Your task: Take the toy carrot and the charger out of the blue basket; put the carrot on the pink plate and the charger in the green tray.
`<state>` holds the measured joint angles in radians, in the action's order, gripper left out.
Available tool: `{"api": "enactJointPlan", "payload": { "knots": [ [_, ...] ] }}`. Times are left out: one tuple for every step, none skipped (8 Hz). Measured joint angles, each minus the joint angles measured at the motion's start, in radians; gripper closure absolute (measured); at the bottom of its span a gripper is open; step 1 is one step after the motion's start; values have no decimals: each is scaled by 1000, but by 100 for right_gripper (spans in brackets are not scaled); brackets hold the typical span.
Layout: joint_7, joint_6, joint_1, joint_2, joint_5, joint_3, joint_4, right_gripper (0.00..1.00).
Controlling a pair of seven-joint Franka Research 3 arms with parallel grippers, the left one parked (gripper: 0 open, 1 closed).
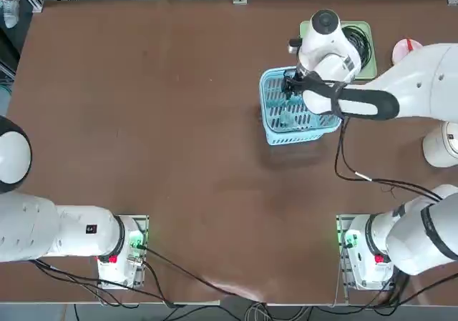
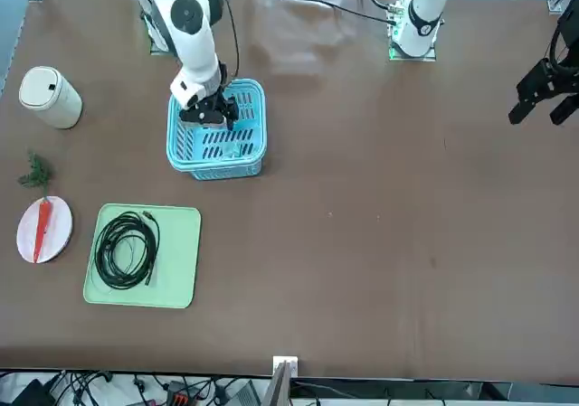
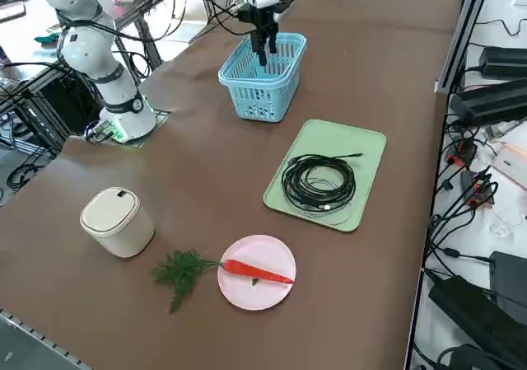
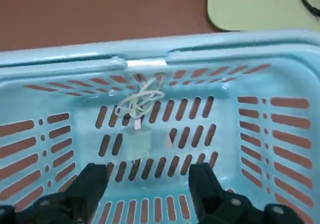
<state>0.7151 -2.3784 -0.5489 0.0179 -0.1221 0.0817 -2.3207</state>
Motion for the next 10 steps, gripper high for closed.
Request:
{"api": "enactJointPlan", "payload": {
  "knots": [
    [-22,-6,0,14,0,0,7,0],
    [-46,-6,0,25,0,-1,11,0],
    [-70,-11,0,34,0,-1,13,0],
    [-93,-21,0,48,-1,-2,20,0],
    [-116,-30,0,65,-1,-3,34,0],
    [-138,-32,1,87,-1,-4,58,0],
    [-151,-32,1,110,-1,-5,84,0],
    [-167,-32,3,129,-1,-6,101,0],
    [-184,-32,7,141,-1,-8,109,0],
    [-194,-32,11,148,-1,-13,112,0]
  ]
}}
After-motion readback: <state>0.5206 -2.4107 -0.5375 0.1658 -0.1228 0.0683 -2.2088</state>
